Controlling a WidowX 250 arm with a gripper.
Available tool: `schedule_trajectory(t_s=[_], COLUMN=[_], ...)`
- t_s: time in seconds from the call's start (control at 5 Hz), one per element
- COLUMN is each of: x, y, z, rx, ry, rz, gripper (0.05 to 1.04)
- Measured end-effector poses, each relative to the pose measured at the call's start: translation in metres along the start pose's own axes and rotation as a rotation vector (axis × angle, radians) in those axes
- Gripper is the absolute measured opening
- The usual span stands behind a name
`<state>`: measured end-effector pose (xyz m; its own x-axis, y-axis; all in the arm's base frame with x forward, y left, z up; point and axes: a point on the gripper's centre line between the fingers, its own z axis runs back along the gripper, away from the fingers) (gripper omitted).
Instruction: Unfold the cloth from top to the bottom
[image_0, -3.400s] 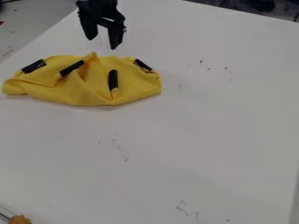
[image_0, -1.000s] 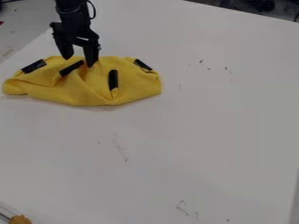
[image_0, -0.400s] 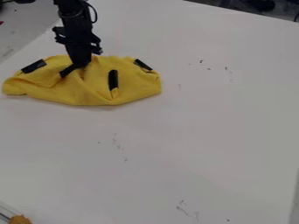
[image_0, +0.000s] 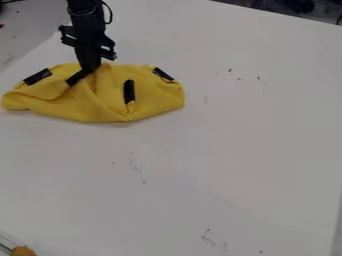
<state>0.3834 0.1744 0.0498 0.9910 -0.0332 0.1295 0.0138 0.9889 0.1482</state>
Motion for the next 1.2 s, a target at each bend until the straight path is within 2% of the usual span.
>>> schedule_trajectory(t_s=[0.2, 0.4, 0.6, 0.8, 1.0, 1.2], x=[-0.008, -0.028, -0.059, -0.093, -0.123, -0.143], y=[-0.017, -0.029, -0.047, -0.063, -0.070, -0.074], z=[0.028, 0.038, 0.043, 0.044, 0.040, 0.028], rx=[0.019, -0.002, -0.022, -0.055, -0.068, -0.114], ry=[-0.036, -0.058, -0.048, -0.046, -0.081, -0.092], rz=[0.019, 0.067, 0.114, 0.118, 0.119, 0.070], gripper=[0.058, 0.057, 0.057, 0.057, 0.057, 0.057])
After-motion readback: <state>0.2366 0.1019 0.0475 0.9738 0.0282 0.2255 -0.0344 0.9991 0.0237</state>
